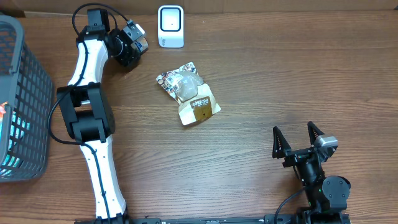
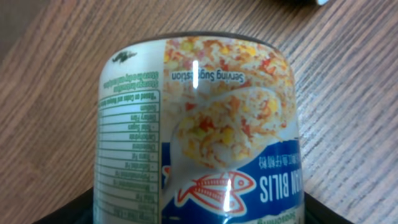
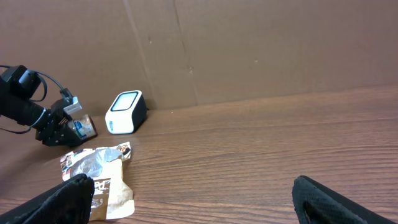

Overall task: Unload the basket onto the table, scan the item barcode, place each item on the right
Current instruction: 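Hold the jar label in front of the scanner, rotating it, then lower the jar upright onto the table and open the left gripper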

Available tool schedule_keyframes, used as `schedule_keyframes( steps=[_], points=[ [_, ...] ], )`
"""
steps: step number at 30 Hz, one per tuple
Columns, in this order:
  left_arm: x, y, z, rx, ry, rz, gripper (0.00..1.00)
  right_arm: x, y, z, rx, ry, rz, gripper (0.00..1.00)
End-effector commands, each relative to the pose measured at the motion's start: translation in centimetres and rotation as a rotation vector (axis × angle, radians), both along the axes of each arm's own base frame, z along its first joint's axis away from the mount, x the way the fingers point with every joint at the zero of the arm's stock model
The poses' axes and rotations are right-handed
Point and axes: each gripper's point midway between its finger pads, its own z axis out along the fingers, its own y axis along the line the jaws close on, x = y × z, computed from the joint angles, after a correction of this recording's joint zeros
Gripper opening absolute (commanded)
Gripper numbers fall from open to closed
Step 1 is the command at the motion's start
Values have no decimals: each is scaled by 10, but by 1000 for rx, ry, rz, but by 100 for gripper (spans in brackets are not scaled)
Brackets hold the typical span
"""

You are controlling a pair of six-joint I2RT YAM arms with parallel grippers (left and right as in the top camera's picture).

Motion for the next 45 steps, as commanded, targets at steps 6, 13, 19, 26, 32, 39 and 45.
schedule_keyframes(
  steps=[6, 13, 19, 26, 32, 39, 45],
  points=[
    [-10, -4, -12, -88, 100, 144, 45, 0, -1, -2, -1, -5, -3, 100],
    [-12, 10, 20, -155, 146, 439, 32, 0, -1, -2, 0, -5, -2, 100],
    [-38, 8, 78, -275, 226, 668, 33, 0, -1, -2, 0, -5, -3, 100],
    [-125, -27, 120, -459, 605, 904, 22, 0, -1, -2, 0, -5, -3, 100],
    [-196, -63, 130, -524, 1035, 1087, 4, 0, -1, -2, 0, -5, -3, 100],
    [-211, -89, 123, -479, 1118, 1095, 4, 0, -1, -2, 0, -5, -3, 100],
    [-243, -84, 88, -286, 1198, 1251, 4, 0, -1, -2, -1, -5, -3, 100]
  ],
)
